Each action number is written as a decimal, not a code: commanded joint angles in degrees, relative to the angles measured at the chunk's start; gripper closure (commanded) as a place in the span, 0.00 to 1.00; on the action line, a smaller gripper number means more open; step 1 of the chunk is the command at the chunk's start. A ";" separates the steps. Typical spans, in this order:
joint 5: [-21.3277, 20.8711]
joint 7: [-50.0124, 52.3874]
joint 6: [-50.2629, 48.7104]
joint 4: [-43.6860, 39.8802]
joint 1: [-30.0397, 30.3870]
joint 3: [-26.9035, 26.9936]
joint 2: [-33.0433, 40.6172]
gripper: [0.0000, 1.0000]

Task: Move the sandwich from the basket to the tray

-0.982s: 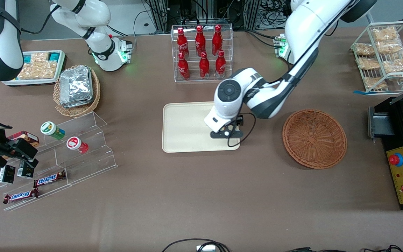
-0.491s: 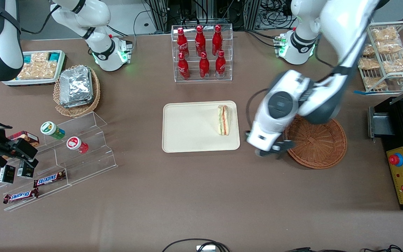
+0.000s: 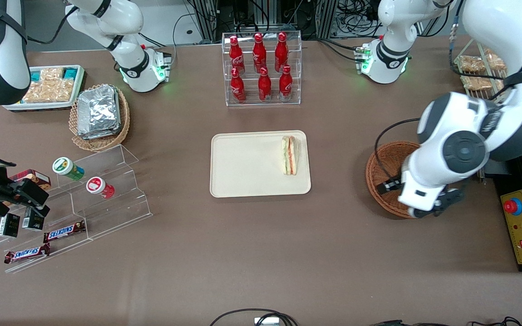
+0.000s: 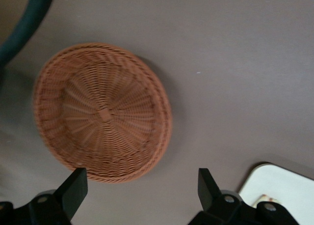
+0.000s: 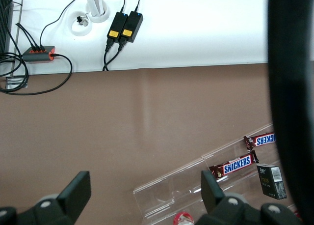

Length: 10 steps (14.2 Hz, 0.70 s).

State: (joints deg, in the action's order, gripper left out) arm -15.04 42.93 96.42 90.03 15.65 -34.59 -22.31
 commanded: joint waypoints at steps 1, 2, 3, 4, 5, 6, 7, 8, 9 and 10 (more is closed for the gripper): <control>1.59 -7.13 -3.78 0.14 4.20 -0.65 3.05 0.01; 2.55 -9.42 -4.65 0.06 5.44 -0.65 3.76 0.01; 3.34 -11.36 -5.62 -0.12 6.84 -0.57 4.20 0.01; 3.70 -13.81 -6.15 -0.12 7.99 -0.56 5.16 0.01; 4.31 -16.53 -6.94 -0.21 8.43 -0.22 5.78 0.01; 5.10 -19.00 -7.91 -0.21 8.52 0.83 7.18 0.01; 6.93 -21.54 -8.09 0.05 7.83 3.80 8.67 0.01; 9.13 -24.96 -8.09 0.67 6.78 7.14 10.77 0.01; 11.06 -29.44 -8.70 1.28 4.42 11.52 12.71 0.01; 12.47 -33.48 -10.45 1.63 1.87 16.52 14.73 0.01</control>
State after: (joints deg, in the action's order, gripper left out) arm -5.79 16.43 88.25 89.64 21.67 -26.02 -12.98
